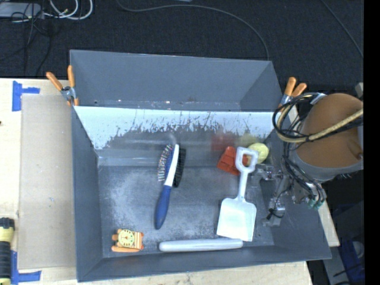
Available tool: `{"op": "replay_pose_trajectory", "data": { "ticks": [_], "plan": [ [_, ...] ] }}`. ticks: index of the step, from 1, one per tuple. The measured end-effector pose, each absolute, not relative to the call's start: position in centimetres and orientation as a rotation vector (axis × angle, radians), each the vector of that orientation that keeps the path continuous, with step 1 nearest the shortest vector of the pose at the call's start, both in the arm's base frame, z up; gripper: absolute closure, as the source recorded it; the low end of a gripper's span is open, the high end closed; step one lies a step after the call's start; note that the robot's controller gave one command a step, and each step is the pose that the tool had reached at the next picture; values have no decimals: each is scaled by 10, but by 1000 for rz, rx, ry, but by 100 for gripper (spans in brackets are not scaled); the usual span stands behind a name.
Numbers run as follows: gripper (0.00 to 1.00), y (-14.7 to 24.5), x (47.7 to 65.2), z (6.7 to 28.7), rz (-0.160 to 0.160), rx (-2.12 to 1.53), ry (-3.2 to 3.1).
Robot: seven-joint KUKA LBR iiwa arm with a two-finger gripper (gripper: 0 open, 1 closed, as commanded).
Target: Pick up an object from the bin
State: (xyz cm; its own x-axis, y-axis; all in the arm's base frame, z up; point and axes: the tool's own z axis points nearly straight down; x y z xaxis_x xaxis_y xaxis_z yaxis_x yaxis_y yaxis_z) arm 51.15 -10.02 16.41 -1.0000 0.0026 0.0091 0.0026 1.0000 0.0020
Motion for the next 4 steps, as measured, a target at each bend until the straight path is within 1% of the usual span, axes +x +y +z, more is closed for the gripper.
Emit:
{"op": "replay_pose_trajectory", "data": {
  "ticks": [1,2,3,4],
  "plan": [
    [0,-100,513,168,-1,1,-3140],
    [0,-82,522,164,2,104,-3138],
    [0,-68,523,112,-3,630,-3079],
    [0,-39,517,85,-1,709,-3058]
  ]
}}
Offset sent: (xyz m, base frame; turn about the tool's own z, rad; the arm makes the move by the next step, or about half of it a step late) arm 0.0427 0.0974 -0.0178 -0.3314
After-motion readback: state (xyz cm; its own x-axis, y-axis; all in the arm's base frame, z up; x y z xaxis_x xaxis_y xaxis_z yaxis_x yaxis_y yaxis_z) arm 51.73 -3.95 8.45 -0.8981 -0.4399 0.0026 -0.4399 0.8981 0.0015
